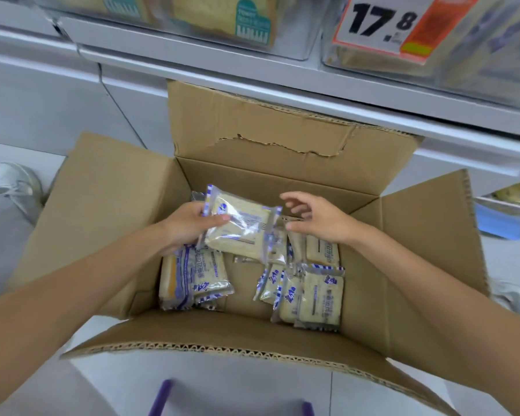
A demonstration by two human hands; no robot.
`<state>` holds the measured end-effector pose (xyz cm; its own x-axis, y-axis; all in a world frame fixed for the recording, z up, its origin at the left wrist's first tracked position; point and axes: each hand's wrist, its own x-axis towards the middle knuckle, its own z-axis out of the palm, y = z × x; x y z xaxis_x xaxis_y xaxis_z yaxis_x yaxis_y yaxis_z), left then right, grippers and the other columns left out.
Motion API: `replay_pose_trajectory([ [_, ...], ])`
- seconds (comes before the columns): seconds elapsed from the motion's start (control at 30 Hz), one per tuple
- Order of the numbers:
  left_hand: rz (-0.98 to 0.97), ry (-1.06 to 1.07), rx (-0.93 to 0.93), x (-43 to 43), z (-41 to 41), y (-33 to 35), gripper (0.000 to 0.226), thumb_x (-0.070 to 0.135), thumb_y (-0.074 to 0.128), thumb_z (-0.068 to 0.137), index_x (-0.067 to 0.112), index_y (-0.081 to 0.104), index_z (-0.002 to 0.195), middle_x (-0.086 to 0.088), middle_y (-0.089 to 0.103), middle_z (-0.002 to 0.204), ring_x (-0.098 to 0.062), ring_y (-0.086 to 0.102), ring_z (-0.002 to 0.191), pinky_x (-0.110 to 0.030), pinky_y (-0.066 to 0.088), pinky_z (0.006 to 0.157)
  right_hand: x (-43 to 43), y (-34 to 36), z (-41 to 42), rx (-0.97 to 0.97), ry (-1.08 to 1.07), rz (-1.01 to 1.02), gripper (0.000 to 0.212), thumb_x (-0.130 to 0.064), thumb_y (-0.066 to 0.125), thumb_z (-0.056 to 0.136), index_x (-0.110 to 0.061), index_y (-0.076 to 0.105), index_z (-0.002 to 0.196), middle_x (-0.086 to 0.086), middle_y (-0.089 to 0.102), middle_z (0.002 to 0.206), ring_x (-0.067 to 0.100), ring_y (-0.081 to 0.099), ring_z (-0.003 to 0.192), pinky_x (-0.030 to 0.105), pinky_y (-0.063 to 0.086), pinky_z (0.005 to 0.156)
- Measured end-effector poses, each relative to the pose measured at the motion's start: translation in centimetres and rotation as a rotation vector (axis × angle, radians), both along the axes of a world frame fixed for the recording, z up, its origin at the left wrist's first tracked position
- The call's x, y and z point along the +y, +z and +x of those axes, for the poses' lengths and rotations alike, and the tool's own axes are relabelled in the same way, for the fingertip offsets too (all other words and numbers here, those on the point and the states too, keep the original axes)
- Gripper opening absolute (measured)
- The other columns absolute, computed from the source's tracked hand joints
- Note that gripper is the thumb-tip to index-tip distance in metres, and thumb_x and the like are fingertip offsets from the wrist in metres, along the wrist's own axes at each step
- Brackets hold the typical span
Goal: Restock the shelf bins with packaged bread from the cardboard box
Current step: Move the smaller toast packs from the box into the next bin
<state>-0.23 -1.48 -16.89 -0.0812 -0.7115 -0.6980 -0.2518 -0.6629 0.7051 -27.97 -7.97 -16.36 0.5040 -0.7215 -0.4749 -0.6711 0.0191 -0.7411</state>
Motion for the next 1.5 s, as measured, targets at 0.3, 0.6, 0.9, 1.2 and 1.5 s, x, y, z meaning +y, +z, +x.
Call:
replay_pose_trajectory([
  [0.3, 0.034, -0.012, 0.091, 1.7, 0.7, 0.6, 0.026, 0.024, 0.063, 0.093, 0.016, 0.064, 0.118, -0.005, 0.075, 0.105, -0.021, 0.073, 0.093, -0.037, 0.062, 0.073, 6.2, -6.3, -4.2, 0.538, 0.299, 0.058, 0.054, -0.016, 0.057, 0.091, -0.021, 0.044, 0.143, 0.004, 0.044, 0.137, 0.022, 0.042, 0.126, 0.034, 0.036, 0.107],
  [0.6, -0.034, -0.081, 0.093, 1.5, -1.1, 2.5, 0.027, 0.033, 0.052, 0.099, 0.027, 0.052, 0.126, 0.002, 0.072, 0.11, -0.009, 0.071, 0.095, -0.03, 0.059, 0.079, 3.5, -1.0, 0.7, 0.025, 0.085, 0.01, 0.008, -0.007, 0.07, 0.085, -0.011, 0.072, 0.091, -0.004, 0.054, 0.075, 0.001, 0.047, 0.062, 0.015, 0.038, 0.062],
  [0.9, -0.445, -0.042, -0.254, -1.4, 0.5, 4.8, 0.042, 0.032, 0.068, 0.087, 0.018, 0.053, 0.124, 0.003, 0.068, 0.113, -0.013, 0.064, 0.102, -0.025, 0.05, 0.09, -1.3, 7.3, 4.3, -0.072, 0.105, -0.23, 0.014, -0.01, 0.068, 0.088, -0.012, 0.073, 0.101, -0.015, 0.056, 0.088, -0.007, 0.055, 0.076, 0.011, 0.038, 0.071],
  [1.2, -0.244, 0.117, 0.153, -0.1, -2.8, 5.6, 0.045, 0.013, 0.08, 0.078, 0.023, 0.056, 0.115, 0.0, 0.076, 0.1, -0.018, 0.074, 0.089, -0.028, 0.058, 0.066, 0.2, 9.0, 6.6, -0.149, -0.048, -0.269, 0.07, -0.021, 0.074, 0.084, -0.03, 0.041, 0.144, -0.006, 0.055, 0.126, 0.007, 0.052, 0.112, 0.026, 0.043, 0.1],
  [1.5, -0.154, 0.171, 0.316, 0.1, -2.8, 7.9, 0.056, 0.025, 0.079, 0.075, 0.025, 0.054, 0.125, 0.001, 0.072, 0.115, -0.017, 0.07, 0.103, -0.039, 0.057, 0.083, 2.1, 8.7, 3.3, -0.06, -0.2, -0.07, 0.046, -0.025, 0.073, 0.085, -0.021, 0.052, 0.125, 0.0, 0.067, 0.107, 0.014, 0.068, 0.094, 0.042, 0.054, 0.091],
])
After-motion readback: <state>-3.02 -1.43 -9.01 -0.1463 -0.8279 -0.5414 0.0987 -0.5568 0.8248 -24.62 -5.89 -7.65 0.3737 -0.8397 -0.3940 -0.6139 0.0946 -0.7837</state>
